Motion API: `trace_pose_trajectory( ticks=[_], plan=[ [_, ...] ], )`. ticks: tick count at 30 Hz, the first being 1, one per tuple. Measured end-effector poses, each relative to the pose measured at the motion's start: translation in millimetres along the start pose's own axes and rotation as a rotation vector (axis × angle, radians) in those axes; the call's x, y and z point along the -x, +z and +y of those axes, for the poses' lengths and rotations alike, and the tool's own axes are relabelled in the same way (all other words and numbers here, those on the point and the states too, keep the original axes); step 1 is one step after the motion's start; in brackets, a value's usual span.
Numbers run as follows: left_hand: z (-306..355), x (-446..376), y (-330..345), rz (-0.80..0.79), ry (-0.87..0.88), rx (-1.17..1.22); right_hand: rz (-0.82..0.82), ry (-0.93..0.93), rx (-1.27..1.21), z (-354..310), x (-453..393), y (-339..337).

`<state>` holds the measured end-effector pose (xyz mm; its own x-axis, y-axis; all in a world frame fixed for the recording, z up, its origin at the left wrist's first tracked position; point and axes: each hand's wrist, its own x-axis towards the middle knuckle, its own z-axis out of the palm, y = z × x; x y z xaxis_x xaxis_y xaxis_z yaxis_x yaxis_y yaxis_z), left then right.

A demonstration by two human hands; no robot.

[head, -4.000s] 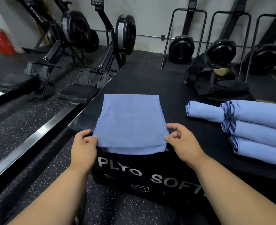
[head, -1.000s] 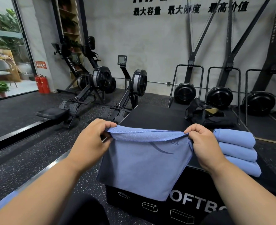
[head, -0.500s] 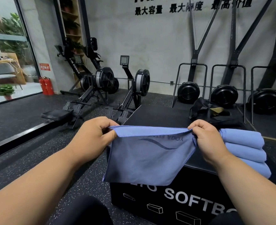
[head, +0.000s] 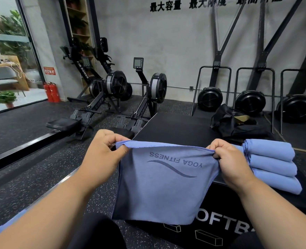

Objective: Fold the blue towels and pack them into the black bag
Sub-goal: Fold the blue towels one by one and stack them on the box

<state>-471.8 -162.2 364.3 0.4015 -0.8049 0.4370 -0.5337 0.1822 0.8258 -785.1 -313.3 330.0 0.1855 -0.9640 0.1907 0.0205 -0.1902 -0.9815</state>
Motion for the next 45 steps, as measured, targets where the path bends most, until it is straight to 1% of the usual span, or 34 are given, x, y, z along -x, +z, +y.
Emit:
trace_pose_trajectory(
  ticks=[2, 4, 10, 14, 17, 23, 25, 28, 31, 33, 39, 42, 45],
  plan=[
    [-1.7, 2.3, 2.4, -0.007, -0.046, 0.047, 0.012, 0.006, 0.032, 2.6, 1.9, -0.4],
    [0.3, 5.7, 5.7, -0.059, -0.119, 0.144, 0.011, 0.014, 0.073, 4.7, 4.4, 0.2],
    [10.4, 13.7, 17.4, -0.096, -0.178, 0.411, 0.041, 0.021, 0.145, 2.6, 12.2, 1.7],
    [14.0, 21.3, 23.7, -0.093, -0.139, 0.385, 0.025, 0.049, 0.124, -0.3, 14.4, 2.9],
    [14.7, 22.7, 24.2, -0.032, -0.122, 0.346, 0.027, 0.058, 0.091, -0.6, 14.8, 2.5],
    [14.3, 23.0, 23.6, -0.031, -0.122, 0.316, -0.003, 0.005, 0.036, -7.7, 22.0, 4.3],
    [15.8, 24.6, 29.0, -0.052, -0.115, 0.307, -0.061, -0.065, 0.072, -12.9, 24.5, 6.9],
    [17.3, 30.0, 44.8, -0.1, -0.101, 0.28, -0.233, -0.16, 0.113, -27.2, 35.2, 23.0],
    [19.5, 37.8, 62.7, -0.159, -0.06, 0.215, -0.389, -0.186, 0.241, -35.7, 47.1, 46.3],
    [22.0, 42.7, 71.3, -0.204, -0.065, 0.251, -0.448, -0.186, 0.32, -33.6, 51.2, 57.7],
    [25.4, 50.8, 72.7, -0.303, -0.158, 0.48, -0.501, -0.063, 0.211, -25.9, 53.1, 58.7],
    [26.5, 56.2, 71.6, -0.359, -0.189, 0.527, -0.558, -0.017, 0.109, -26.1, 57.8, 54.1],
    [25.6, 59.0, 72.3, -0.374, -0.231, 0.553, -0.555, 0.017, 0.057, -24.7, 59.1, 51.3]
  ],
)
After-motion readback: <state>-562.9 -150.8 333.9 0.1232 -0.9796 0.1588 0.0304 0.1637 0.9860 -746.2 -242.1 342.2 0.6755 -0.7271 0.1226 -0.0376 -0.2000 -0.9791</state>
